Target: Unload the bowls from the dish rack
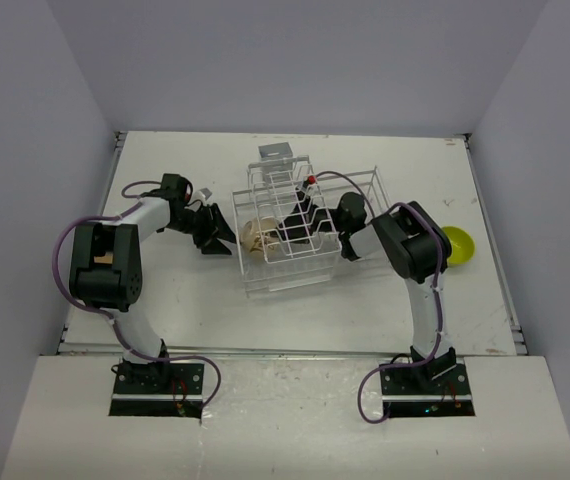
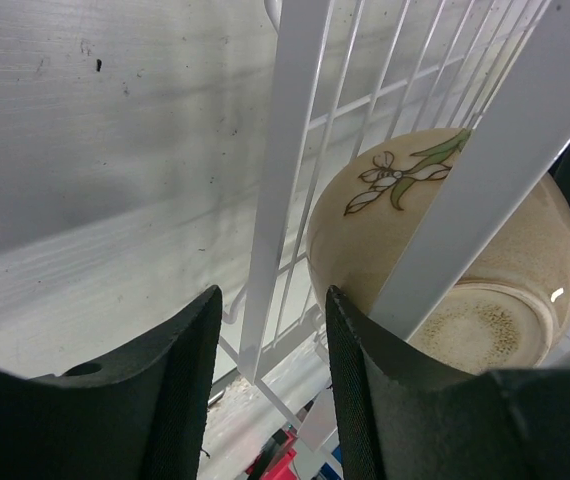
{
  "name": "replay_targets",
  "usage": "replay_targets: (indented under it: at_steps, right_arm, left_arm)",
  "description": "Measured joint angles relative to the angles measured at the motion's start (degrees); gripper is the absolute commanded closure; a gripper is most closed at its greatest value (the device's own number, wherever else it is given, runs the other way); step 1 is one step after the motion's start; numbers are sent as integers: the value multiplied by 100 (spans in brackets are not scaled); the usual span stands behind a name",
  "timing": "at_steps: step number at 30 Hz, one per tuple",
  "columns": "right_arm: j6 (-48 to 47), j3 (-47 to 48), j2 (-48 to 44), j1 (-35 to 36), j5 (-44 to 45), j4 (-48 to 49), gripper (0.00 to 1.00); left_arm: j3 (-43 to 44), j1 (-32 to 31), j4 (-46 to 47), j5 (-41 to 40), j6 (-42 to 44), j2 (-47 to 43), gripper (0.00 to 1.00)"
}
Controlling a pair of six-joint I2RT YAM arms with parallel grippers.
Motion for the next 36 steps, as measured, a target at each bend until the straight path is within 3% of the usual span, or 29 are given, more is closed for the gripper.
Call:
replay_targets:
  at_steps: [30,33,36]
  right_arm:
    - [-68,216,-24,-352,-166,-389,100]
    - [-7,282,-2,-350,-208,-374,100]
    - [39,350,26,-326,-269,-374,100]
  left_arm:
    - [0,0,72,201,-7,0,52]
    - [0,0,90,203,-9,0,57]
    - [0,0,109,256,-26,0,68]
